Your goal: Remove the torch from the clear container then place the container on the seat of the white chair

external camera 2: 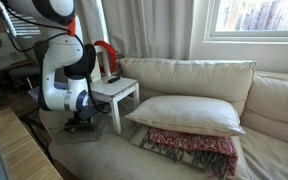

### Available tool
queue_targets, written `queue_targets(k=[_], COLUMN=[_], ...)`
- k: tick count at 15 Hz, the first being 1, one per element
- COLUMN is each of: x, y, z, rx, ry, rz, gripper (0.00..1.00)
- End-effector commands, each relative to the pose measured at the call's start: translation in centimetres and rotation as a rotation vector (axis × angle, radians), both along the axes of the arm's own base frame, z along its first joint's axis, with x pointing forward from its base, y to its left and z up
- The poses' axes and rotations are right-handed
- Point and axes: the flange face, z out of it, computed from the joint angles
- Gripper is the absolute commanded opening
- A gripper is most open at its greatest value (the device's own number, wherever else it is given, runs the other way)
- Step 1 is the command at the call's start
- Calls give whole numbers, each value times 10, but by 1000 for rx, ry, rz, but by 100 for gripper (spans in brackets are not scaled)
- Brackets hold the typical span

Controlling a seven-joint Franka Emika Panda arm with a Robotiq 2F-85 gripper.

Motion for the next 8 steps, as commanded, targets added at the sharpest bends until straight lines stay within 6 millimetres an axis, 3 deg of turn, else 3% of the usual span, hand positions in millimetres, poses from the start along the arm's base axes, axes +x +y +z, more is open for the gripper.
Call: queue_targets(k=[1, 8], x=[-3, -8], y=[0, 0], z=[-22, -37], rx=[-9, -38], ry=[-65, -120], rz=[54, 94], gripper=[100, 100])
